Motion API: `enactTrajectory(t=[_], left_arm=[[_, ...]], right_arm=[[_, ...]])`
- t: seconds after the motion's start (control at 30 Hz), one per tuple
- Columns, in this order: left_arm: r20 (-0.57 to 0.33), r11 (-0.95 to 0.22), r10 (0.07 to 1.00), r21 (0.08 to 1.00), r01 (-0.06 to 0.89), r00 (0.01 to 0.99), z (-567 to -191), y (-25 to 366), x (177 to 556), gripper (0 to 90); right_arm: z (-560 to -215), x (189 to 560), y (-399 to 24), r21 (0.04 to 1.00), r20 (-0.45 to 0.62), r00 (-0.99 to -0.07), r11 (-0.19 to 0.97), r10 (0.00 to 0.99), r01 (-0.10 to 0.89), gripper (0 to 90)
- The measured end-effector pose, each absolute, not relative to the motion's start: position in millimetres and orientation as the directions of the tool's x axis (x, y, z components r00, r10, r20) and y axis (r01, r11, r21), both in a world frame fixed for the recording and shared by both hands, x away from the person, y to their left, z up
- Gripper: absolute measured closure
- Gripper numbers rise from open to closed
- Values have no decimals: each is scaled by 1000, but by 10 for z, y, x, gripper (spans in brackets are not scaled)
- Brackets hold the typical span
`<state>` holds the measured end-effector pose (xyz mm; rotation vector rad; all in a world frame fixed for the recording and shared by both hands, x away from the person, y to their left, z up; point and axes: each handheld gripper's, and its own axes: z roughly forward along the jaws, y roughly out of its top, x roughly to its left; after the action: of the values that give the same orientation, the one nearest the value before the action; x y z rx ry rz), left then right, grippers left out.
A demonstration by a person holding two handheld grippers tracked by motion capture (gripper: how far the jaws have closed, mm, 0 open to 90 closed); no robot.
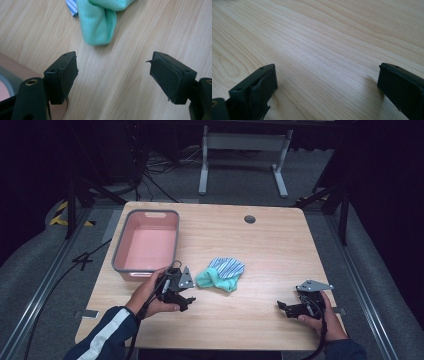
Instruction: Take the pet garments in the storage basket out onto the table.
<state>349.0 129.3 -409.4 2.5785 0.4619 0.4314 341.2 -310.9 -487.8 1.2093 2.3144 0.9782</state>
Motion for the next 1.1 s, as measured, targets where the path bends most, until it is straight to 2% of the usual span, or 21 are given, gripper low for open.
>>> enactTrajectory(t=[0.3, 0.57, 0.93, 1.1], left_arm=[[211, -845, 387, 471, 254, 897, -4185, 1521, 3387, 230], [188, -825, 433, 477, 304, 882, -4314, 1756, 3319, 234], [217, -832, 451, 453, 320, 866, -4472, 2019, 3269, 216], [205, -809, 499, 459, 368, 842, -4535, 2175, 3280, 212]], right_arm=[[-4879, 3412, -3111, 714, 4, -575, 400, 818, 575, 29], [-4879, 3411, -3111, 714, 5, -574, 399, 819, 576, 29], [-4879, 3409, -3112, 713, 4, -573, 399, 820, 576, 29], [-4879, 3409, -3112, 713, 4, -573, 399, 820, 576, 29]])
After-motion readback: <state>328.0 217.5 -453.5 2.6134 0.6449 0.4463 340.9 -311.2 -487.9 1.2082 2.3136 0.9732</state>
